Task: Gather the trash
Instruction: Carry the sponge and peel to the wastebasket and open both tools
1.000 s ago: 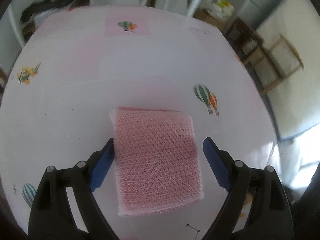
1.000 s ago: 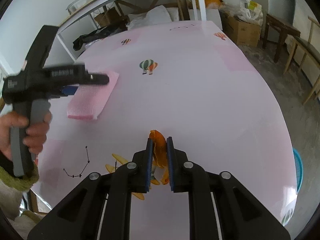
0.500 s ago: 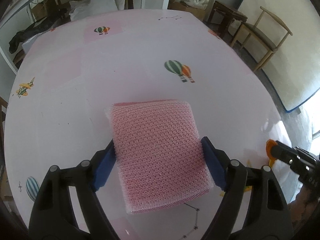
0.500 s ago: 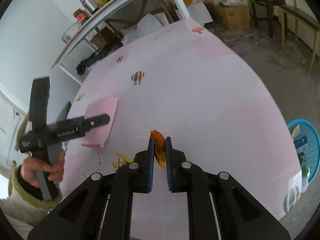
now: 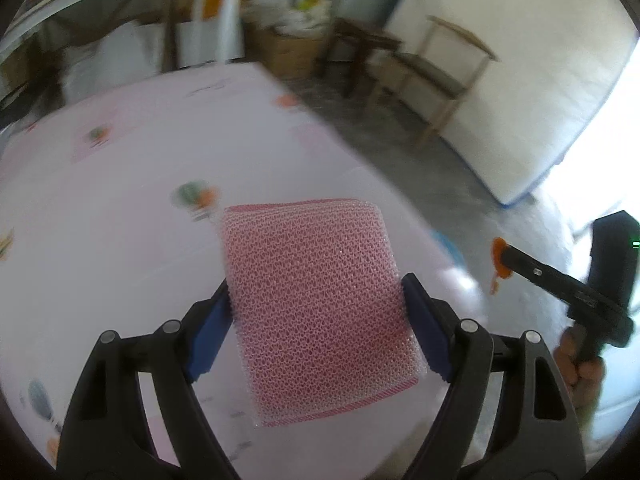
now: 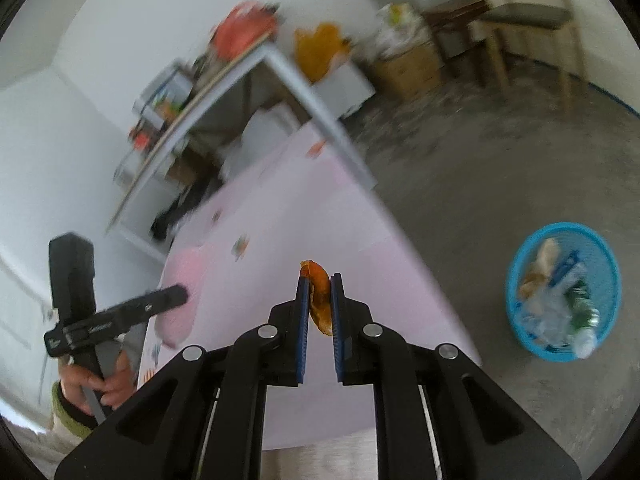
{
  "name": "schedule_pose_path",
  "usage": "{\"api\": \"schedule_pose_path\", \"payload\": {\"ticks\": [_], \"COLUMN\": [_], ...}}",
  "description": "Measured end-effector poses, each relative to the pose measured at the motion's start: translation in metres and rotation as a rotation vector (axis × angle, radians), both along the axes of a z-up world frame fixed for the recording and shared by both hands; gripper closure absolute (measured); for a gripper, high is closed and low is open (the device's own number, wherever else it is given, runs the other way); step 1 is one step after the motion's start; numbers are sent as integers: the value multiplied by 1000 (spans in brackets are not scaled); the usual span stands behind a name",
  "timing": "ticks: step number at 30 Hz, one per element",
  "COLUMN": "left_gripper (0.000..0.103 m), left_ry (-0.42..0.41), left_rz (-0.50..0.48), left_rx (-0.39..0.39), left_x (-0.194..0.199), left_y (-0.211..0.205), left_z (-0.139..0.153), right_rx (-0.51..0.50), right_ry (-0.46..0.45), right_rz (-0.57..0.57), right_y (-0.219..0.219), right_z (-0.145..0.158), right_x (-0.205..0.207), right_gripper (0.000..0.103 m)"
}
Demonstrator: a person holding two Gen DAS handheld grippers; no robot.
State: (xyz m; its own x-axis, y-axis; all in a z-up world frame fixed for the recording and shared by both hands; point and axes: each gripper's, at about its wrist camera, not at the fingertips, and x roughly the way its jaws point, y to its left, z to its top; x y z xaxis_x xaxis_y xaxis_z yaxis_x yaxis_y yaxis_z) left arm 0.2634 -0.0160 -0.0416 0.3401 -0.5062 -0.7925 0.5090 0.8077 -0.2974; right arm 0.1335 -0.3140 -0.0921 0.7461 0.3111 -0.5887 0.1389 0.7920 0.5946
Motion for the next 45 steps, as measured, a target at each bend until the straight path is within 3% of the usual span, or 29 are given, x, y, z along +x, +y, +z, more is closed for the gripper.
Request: {"api": "schedule_pose_path", "payload": {"ticks": [5,10,17,23,26,31,39,45], "left_gripper": [25,25,25,19,19,19,19,19], "left_ry": [43,106,232,254,284,293,213,97], "left_rz": [-161,-310,-430,-366,-330,-325,-351,-385], "left_rx": [-67,-81,11,93,121,94,44,21], "left_x": [-4,-9,-26,-14,-3,5,-3,-22], "left_y": [-76,-166,-290,-360,-374,-359,-318,-265], "left_z": [17,16,-32,-83,-105,-107,-66,-25], "right_rx": [6,69,162,199,212,228,246,166], "right_ry": [-12,57,170,208,227,257,286,297], "right_rz": [-214,-421,-563,-605,-613,-605,-540,-506], "right_y": [-67,-131,-171,-185,-188,-192,-198,-215], "right_z": [3,-24,-72,-95,-106,-122,-140,-139], "right_x": [-46,-96,-135,-145,-147,-143,-107,-57], "right_gripper": [92,92,92,92,92,92,92,89]}}
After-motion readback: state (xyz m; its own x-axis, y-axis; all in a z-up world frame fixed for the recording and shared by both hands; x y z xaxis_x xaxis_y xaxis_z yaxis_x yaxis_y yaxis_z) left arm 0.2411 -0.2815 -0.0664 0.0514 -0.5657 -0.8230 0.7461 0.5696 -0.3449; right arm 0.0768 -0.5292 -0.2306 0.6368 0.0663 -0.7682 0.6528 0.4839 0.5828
